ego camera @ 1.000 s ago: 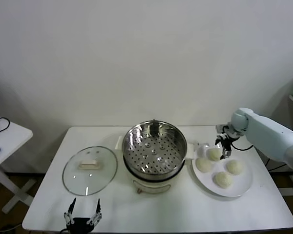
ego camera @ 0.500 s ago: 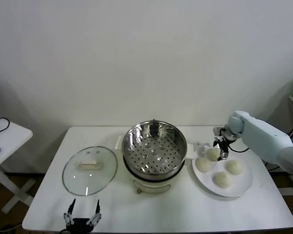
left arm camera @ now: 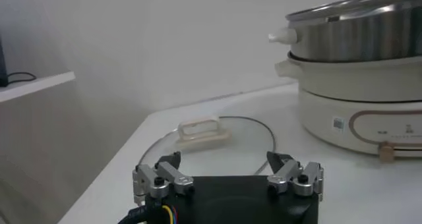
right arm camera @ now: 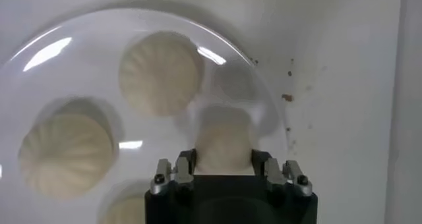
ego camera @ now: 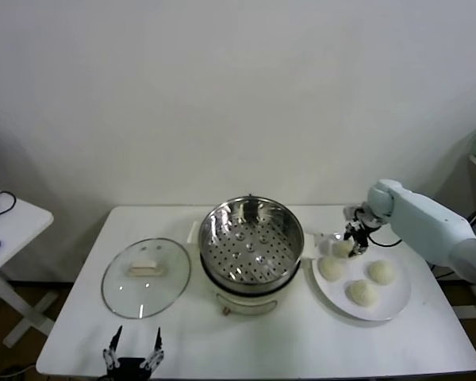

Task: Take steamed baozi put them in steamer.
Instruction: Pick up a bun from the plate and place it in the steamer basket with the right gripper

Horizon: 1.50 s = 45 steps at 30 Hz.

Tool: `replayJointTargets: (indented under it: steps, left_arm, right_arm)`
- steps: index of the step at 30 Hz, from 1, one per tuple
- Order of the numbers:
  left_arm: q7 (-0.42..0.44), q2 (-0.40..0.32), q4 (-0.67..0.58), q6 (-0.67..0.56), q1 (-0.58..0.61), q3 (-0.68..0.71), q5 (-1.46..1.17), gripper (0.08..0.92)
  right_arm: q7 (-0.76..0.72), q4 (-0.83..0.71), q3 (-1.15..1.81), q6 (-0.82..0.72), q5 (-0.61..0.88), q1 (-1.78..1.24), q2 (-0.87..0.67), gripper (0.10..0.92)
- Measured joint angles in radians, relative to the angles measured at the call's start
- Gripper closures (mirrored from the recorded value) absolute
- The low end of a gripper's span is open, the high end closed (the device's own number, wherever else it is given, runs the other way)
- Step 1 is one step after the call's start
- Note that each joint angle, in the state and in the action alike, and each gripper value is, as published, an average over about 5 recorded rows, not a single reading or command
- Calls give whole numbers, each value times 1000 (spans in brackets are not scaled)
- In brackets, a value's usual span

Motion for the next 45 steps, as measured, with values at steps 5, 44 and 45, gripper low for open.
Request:
replayJointTargets:
  steps: [5, 44, 45]
  left_arm:
    - [-7, 0, 4, 0, -2, -2, 3, 177]
    - [-40, -19, -10, -10, 5, 7, 32, 177]
    - [-40, -19, -10, -10, 5, 6, 32, 177]
  right_arm:
    - [-15, 100, -105, 33, 40, 129, -40, 453]
    - [224, 528, -316, 639, -189, 483, 191, 448]
    - [227, 516, -314, 650, -201, 468, 199, 448]
